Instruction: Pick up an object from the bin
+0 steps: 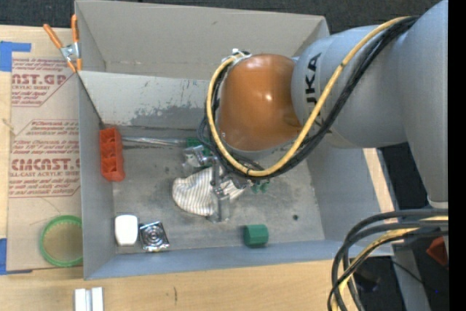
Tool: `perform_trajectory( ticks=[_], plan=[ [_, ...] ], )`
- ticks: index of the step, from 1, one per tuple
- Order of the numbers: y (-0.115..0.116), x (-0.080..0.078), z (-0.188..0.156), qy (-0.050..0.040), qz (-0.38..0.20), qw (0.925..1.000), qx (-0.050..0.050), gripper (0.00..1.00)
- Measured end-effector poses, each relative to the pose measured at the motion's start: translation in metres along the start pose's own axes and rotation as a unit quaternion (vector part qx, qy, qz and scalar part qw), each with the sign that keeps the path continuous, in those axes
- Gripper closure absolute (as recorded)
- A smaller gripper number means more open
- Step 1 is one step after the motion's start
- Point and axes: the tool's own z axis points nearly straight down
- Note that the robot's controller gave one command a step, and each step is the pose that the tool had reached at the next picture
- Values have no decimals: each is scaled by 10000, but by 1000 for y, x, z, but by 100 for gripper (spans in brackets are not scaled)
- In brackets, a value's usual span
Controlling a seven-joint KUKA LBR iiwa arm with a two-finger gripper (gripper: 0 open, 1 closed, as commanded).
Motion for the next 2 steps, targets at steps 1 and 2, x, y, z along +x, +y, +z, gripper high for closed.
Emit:
perform_trajectory(
  ticks=[1, 2],
  plan=[
    [-21, -4, 25, 25, -785, 9969, 31, 0],
    [-33, -34, 54, -9, -662, 9978, -12, 100]
  ],
)
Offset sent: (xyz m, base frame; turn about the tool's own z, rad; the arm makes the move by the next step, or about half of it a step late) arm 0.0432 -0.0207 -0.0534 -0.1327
